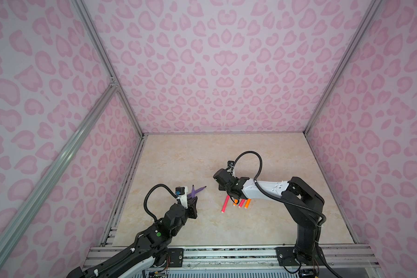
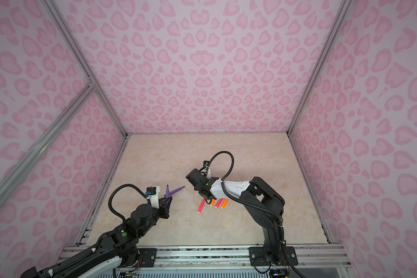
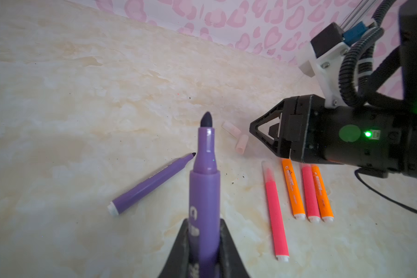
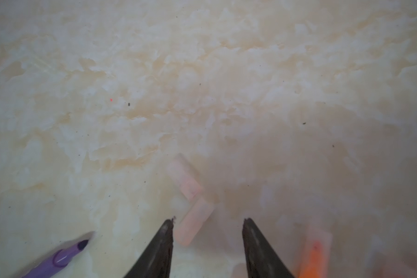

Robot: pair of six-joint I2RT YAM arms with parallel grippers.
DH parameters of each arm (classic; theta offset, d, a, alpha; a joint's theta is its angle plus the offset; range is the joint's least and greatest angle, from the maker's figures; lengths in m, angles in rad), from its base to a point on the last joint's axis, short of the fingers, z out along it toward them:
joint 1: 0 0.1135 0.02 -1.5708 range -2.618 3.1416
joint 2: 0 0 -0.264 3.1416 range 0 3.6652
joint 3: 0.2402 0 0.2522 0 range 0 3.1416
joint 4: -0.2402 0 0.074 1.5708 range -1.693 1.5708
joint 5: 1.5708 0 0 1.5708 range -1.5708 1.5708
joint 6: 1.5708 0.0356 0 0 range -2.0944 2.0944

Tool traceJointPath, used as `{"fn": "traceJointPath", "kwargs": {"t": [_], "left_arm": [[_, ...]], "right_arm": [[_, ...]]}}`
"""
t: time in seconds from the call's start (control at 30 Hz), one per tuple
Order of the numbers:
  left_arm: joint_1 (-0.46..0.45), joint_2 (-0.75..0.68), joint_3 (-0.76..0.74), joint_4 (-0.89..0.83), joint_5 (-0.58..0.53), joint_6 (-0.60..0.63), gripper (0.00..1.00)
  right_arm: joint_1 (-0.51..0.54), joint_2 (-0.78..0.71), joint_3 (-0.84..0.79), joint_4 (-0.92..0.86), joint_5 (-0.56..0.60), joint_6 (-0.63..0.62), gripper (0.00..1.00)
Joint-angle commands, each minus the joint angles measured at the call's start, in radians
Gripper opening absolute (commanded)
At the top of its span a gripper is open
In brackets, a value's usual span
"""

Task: Insert the pens into the pen caps
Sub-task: 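Move the right gripper over a translucent cap and grasp it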

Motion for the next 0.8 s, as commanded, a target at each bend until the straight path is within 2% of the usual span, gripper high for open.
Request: {"fn": "traceJointPath", "kwargs": {"t": [0.0,0.4,0.6,0.77], "left_arm": [[0.002,0.011,0.017,0.026,0.001,0.011,0.03],[0.002,-0.014,0.018,0.012,0.005,0.01,0.03],[0.001,-0.025,0.012,0.008,0.006,0.01,0.03],[0.002,-0.025,0.012,0.008,0.005,0.009,0.03]], "right_arm": [[-0.005,0.035,0.018,-0.039,-0.031,-0.016,0.49],[-0.016,0.115,0.09,-0.073,-0.053,-0.022,0.47],[-0.017,0.102,0.06,-0.056,-0.043,-0.014,0.39],[-0.016,0.098,0.051,-0.055,-0.029,-0.011,0.37]]}}
